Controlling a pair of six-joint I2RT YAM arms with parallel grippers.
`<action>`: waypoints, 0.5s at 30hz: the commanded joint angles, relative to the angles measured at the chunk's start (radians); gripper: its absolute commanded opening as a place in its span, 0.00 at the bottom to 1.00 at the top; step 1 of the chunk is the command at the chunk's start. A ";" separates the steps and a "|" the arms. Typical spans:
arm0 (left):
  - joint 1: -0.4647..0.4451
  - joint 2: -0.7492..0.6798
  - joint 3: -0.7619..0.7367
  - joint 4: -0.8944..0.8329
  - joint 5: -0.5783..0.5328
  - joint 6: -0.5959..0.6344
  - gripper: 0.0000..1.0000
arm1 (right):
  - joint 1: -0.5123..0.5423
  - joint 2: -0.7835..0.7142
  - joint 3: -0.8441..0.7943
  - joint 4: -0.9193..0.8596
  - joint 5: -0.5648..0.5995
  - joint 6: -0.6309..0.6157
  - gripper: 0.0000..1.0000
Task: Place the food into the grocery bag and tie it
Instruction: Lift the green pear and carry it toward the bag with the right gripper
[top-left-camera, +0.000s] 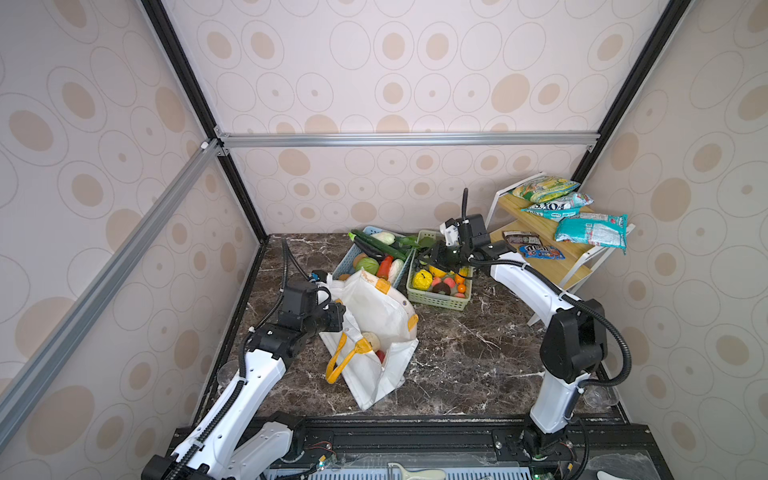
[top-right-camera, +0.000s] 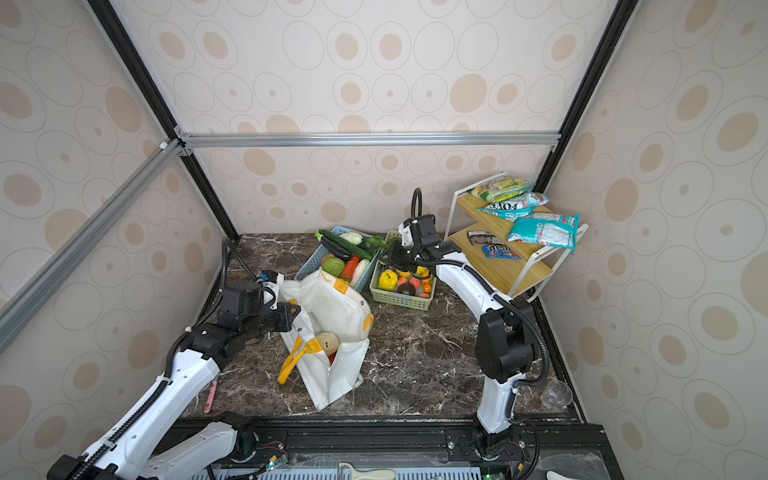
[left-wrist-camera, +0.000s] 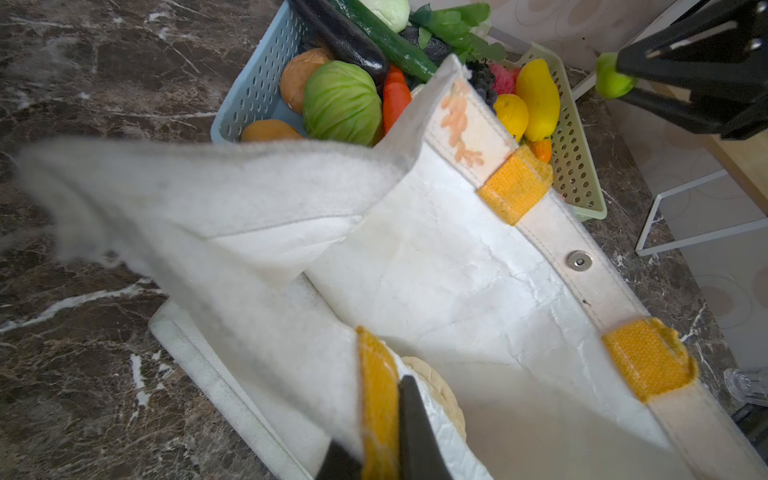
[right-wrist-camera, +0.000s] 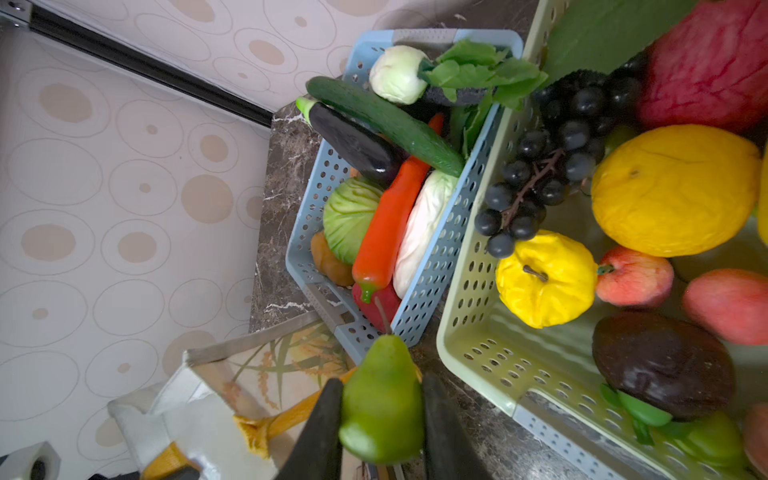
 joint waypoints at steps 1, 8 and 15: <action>0.001 -0.019 0.013 0.036 -0.003 -0.006 0.00 | 0.011 -0.047 0.003 -0.020 -0.013 -0.011 0.29; 0.002 -0.022 0.013 0.035 -0.004 -0.005 0.00 | 0.062 -0.092 -0.004 -0.008 -0.046 -0.031 0.29; 0.002 -0.022 0.002 0.041 -0.003 -0.011 0.00 | 0.160 -0.126 -0.021 0.018 -0.082 -0.056 0.29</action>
